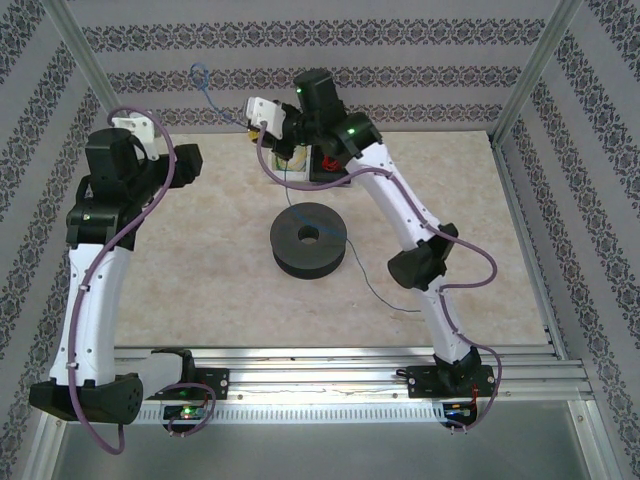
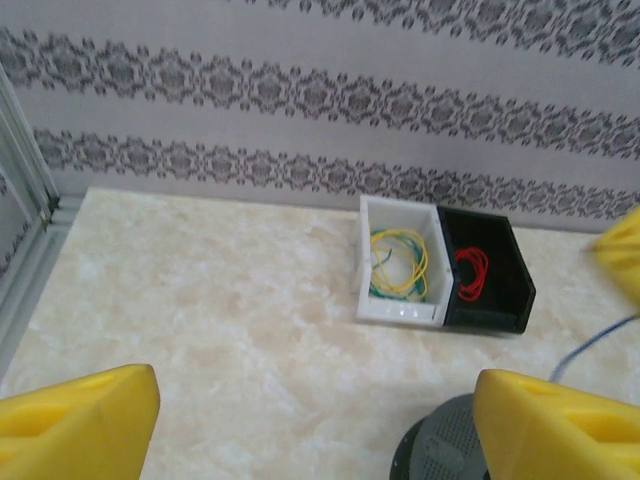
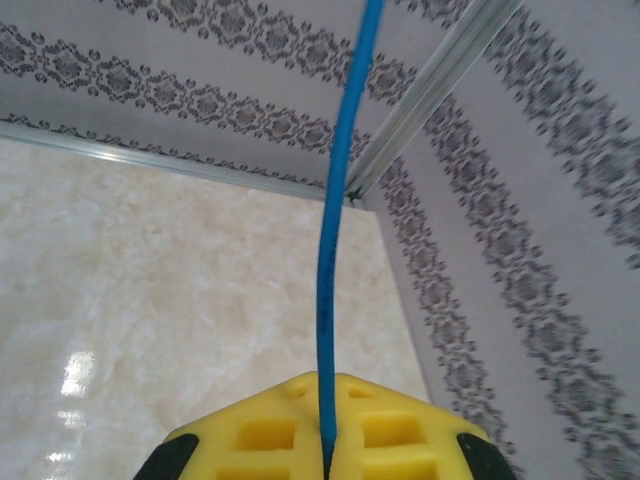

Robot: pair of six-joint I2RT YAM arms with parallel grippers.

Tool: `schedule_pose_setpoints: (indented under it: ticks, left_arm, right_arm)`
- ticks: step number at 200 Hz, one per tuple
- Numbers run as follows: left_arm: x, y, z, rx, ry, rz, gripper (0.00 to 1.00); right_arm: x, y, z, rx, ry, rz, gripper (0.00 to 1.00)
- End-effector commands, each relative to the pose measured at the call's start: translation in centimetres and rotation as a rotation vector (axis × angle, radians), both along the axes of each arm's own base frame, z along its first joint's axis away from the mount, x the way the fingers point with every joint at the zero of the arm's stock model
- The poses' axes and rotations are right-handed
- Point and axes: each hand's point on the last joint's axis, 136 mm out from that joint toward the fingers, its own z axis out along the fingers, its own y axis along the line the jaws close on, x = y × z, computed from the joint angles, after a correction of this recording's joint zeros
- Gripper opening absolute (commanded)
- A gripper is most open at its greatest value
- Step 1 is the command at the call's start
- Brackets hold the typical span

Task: Wrap the cables

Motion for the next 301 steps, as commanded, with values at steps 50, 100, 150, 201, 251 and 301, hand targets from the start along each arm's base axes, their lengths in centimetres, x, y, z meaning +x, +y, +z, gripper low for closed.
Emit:
schedule_pose_setpoints:
  ticks: [50, 100, 150, 201, 251, 301]
  left_arm:
    - [-0.6, -1.9, -5.8, -0.091, 0.103, -0.062, 0.86]
    - [-1.6, -3.7, -11.8, -0.205, 0.222, -0.115, 0.88]
    - [-1.7, -5.1, -17.8, -0.287, 0.338, -0.148, 0.88]
    - [0.6, -7.7, -22.2, -0.323, 0.414, -0.219, 0.88]
    - [3.3, -12.2, -28.2, -0.406, 0.533, -0.337, 0.85]
    - [5.1, -16.2, -31.0, -0.499, 0.56, -0.421, 0.79]
  right_arm:
    - [-6.8, -4.0, 10.1, -0.088, -0.351, -0.066, 0.0]
    - [-7.9, -4.0, 14.1, -0.093, -0.585, -0.097, 0.0]
    - [-4.7, -1.0, 10.6, -0.083, -0.644, 0.01, 0.0]
    - [-1.6, 0.4, 7.3, -0.007, -0.504, 0.053, 0.0]
    - [0.3, 2.0, 3.5, 0.044, -0.349, 0.078, 0.0]
    - [1.4, 2.7, 1.2, 0.056, -0.266, 0.075, 0.0]
